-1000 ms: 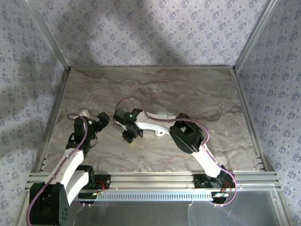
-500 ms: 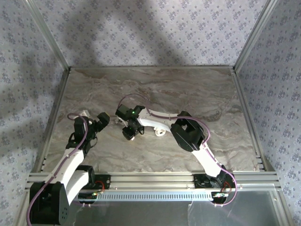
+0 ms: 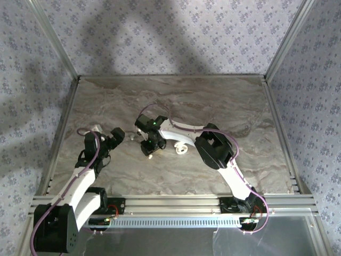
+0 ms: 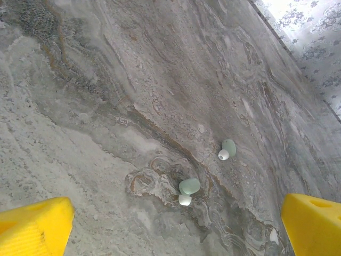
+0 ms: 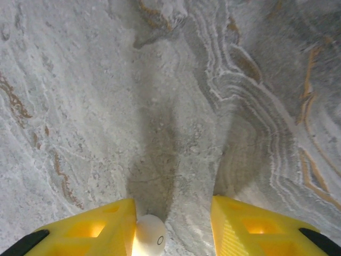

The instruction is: Insert the wireless bluetooth earbuds into the charging case

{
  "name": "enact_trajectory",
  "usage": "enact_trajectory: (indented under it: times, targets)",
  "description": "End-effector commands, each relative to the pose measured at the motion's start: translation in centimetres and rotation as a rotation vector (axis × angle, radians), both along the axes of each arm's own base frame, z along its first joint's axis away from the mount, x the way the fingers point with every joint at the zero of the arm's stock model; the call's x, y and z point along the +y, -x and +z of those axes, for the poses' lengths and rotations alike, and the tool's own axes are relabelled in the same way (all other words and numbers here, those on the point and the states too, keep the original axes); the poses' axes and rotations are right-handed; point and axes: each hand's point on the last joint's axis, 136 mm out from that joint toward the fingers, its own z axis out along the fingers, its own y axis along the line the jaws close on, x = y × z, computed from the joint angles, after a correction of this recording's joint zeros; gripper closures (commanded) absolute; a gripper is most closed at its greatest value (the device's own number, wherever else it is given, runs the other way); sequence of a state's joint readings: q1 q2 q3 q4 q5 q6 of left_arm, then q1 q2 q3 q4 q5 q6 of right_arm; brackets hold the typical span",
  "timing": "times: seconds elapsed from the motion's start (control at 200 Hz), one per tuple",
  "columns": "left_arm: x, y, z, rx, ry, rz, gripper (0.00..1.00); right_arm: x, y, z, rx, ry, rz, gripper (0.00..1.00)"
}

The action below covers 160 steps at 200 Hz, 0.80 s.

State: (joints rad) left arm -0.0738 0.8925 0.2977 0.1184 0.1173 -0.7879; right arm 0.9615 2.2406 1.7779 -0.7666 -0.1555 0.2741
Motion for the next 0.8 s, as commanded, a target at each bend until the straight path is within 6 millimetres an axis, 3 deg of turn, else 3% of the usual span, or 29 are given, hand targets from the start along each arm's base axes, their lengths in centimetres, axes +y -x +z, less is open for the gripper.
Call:
enact_trajectory:
  times: [0.0,0.795]
  targets:
    - [-0.4,-0.3,0.6,-0.028,0.015,-0.012,0.0,-0.1,1.2,0.3,0.062,-0.018,-0.008,0.57]
    - [-0.7,-0.3,0.5,-0.026,0.014,-0.022,0.0,-0.4,2.6,-0.2,0.125,-0.014,-0.02,0.66]
